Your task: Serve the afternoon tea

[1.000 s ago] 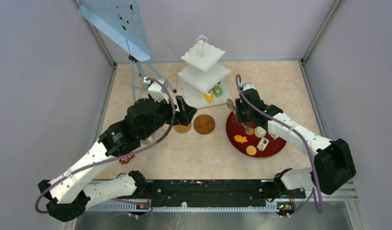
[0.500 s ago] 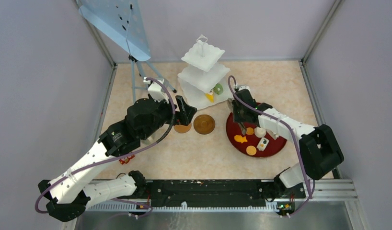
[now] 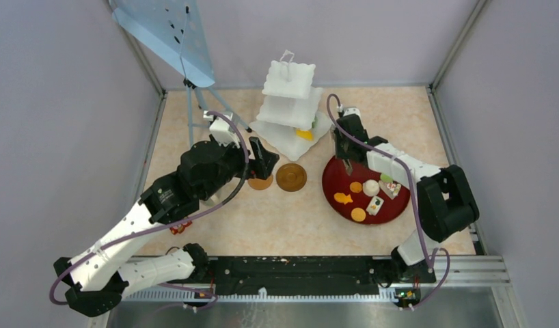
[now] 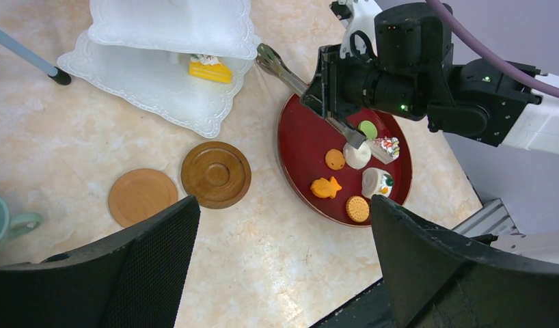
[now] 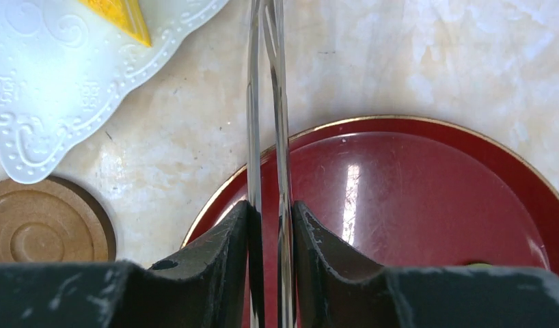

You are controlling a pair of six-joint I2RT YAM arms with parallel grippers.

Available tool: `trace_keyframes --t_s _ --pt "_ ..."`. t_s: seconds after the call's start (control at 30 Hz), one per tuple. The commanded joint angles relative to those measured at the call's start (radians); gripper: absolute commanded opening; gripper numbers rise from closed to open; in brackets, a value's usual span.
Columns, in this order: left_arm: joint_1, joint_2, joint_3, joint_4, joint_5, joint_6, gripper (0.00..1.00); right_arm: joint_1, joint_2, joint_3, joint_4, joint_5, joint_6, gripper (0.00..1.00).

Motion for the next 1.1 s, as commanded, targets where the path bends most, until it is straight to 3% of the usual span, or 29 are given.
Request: trace_keyframes --t_s 0.0,0.27,0.5,0.67,0.83,1.07 --pt "0.002 -0.021 0.024 0.019 -0.009 0.012 0.99 -0.013 -0.014 0.092 0.000 0.026 -0.043 0.28" --pt "0.002 -0.035 0.001 0.051 -0.005 0.027 0.99 -0.012 -0.265 0.100 -0.311 0.009 -0.017 0.29" --pt "0.002 -0.039 -0.025 0.102 0.049 0.031 0.99 -0.013 -0.558 0.115 -0.733 -0.028 0.149 0.32" --pt "0.002 -0.048 -0.050 0.118 0.091 0.018 0.99 -0.013 -0.679 0.155 -1.001 -0.009 0.287 0.34" --pt "0.002 -0.067 -0.073 0.134 0.100 0.009 0.99 -0.013 -0.748 0.137 -1.132 -0.018 0.365 0.36" --pt "0.002 -0.076 -0.079 0.135 0.095 0.008 0.99 -0.013 -0.763 0.118 -1.174 -0.041 0.372 0.39"
